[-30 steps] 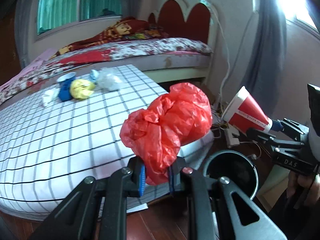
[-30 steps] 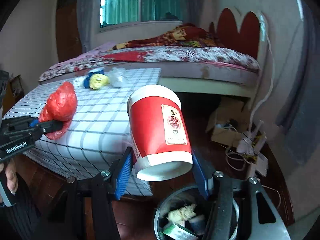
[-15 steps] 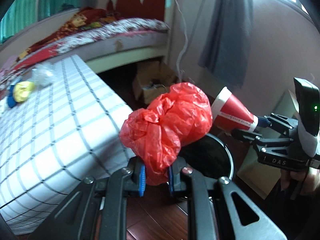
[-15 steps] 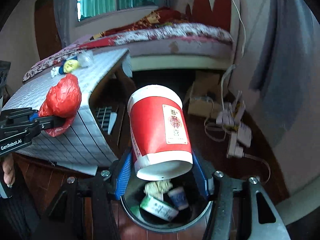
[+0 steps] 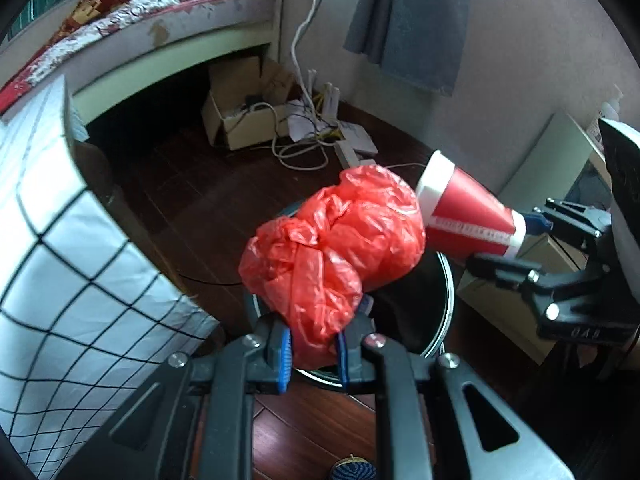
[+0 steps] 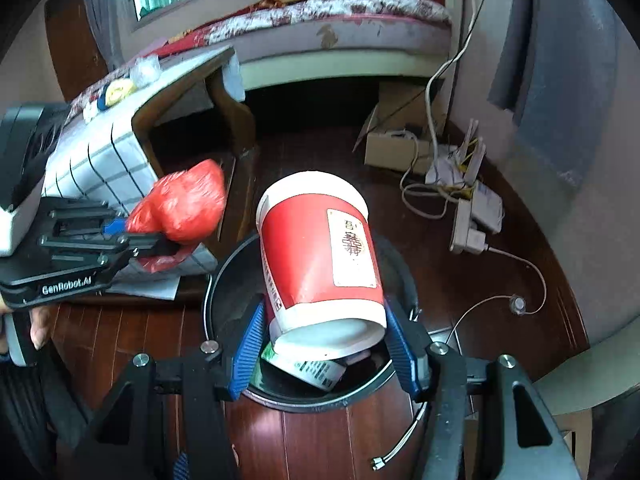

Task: Collect trash
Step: 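Carry the bag and cup over the black bin and open both tools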

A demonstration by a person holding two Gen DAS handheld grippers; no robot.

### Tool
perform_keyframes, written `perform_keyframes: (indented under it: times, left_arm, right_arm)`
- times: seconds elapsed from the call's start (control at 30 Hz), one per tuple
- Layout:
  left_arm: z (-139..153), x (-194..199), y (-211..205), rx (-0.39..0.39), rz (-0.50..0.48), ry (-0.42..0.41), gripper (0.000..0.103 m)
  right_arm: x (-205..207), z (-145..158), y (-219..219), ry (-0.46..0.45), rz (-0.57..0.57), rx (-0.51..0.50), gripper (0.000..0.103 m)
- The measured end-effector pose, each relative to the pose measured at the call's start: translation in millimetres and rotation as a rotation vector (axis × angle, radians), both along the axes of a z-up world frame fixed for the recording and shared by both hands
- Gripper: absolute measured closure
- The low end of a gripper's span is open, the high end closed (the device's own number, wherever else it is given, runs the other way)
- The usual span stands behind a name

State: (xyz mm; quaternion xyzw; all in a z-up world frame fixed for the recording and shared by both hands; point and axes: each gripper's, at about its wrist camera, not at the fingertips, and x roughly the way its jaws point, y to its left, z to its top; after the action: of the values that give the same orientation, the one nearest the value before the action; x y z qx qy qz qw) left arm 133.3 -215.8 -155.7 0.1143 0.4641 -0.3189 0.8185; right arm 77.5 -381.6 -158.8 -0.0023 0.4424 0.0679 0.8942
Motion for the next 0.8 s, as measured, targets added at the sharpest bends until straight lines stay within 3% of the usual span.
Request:
perform_keyframes:
  times: [0.03,0.1,0.13,0.17,0.2,0.43,0.8]
  left_arm:
    - [-2.2,0.8,-2.0,-0.002,-0.003,0.01,0.084]
    - [-4.2,5.5,-4.9,-0.021,-0.008,0.027,0.068]
    - [-6.5,6.8,-7.4,-0.019,0.004,0.036,0.054]
    - [-8.1,9.3,-7.2,-0.021,0.013,0.046,0.022]
    - [-7.8,8.5,-6.0,-0.036,0.03,0.038,0.007]
    - [-14.0,10.0,12.3,0.016,0.185,-0.026,0.005]
    - [-2.9,7.0,15.3,0.005,0.219,-0.079,0.004]
  right_arm:
    - [2.5,-1.1,0.8,0.005,0.003,-0.003,0.044]
    - [8.7,-9.9,-1.3,0.038,-0.005,-0.011,0.041]
    - [13.5,-17.1,-3.4,0.074,-0.032,-0.038,0.024]
    - [16.5,-23.1,-7.1,0.095,-0.072,-0.073,0.003]
    - [17.2,-25.9,-10.8,0.102,-0.096,-0.087,0.001]
    - [12.7,-29.7,-43.4,0.125,-0.231,-0.068,0.001]
    - [10.1,-13.3,-32.9,0.062,-0.212,-0.086,0.001]
